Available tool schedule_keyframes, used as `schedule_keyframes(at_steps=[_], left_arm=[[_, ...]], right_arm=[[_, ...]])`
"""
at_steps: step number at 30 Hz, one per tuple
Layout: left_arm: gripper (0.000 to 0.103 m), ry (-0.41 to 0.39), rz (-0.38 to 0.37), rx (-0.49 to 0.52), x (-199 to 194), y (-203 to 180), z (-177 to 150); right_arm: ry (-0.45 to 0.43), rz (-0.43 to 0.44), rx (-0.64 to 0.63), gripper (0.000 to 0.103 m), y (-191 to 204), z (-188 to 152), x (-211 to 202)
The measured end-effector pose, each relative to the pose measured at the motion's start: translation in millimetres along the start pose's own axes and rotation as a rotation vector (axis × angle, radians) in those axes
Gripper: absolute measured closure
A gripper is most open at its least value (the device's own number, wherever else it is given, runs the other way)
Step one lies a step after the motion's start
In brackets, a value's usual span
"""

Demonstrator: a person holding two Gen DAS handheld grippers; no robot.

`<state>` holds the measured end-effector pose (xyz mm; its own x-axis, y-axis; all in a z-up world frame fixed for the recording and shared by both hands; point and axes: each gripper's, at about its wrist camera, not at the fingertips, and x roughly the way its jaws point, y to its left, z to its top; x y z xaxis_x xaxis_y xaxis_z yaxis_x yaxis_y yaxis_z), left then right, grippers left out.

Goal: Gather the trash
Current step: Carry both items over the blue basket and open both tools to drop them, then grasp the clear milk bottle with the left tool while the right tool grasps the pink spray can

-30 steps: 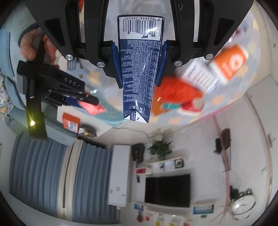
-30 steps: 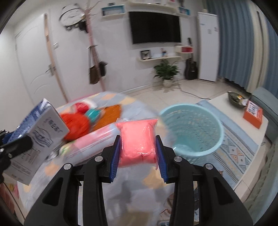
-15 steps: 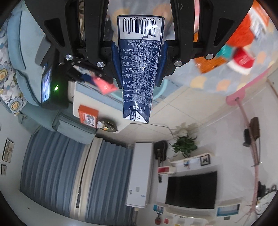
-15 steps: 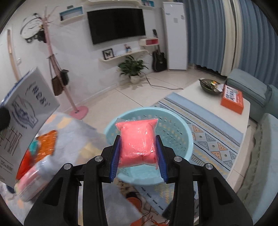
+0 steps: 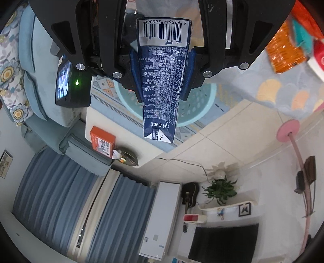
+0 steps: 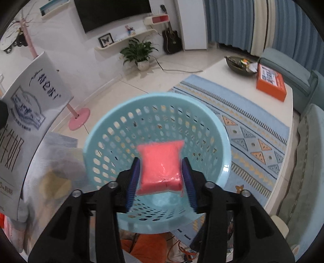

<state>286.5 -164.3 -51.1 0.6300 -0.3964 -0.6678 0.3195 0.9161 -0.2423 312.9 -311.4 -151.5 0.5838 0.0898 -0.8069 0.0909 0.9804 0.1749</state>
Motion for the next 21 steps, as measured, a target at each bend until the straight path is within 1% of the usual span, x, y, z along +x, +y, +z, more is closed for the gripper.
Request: schedule_keyframes(at_steps=[1,3,5,10,11,15,21], left_arm=[[0.068,0.005,-0.003,0.002,5.0,-1.2,1.7],[0.066,0.014,-0.010,-0.002,9.1,-4.0,2.2],[0.055,0.019,-0.022,-0.015,14.2,-3.7,2.5],[0.052,0.023,-0.013,-0.032,11.4,0.4,-3.2],[0.050,0.020,-0.009,-0.032,6.2,1.2,-5.5],[0.049,-0.001,-0.007,-0.033,-13.4,1.6,-9.2],[0.049,-0.082,0.016,-0.017,-69.1,-6.3,-15.1]], right_arm=[[0.000,-0.008,0.006,0.047,-2.7,-0.9,0.6],[-0.013,-0.018,0.016,0.044,-6.1,-3.9,-2.3],[-0.013,-0.022,0.022,0.043,-10.3,-5.7,-4.3],[-0.018,-0.012,0.053,0.043,-21.0,-7.3,-18.0],[-0.025,-0.010,0.055,0.043,-21.6,-7.7,-22.8],[-0.049,0.014,0.059,0.043,-17.8,-11.1,-47.3],[-0.105,0.083,0.030,0.043,4.8,-18.1,-97.2]])
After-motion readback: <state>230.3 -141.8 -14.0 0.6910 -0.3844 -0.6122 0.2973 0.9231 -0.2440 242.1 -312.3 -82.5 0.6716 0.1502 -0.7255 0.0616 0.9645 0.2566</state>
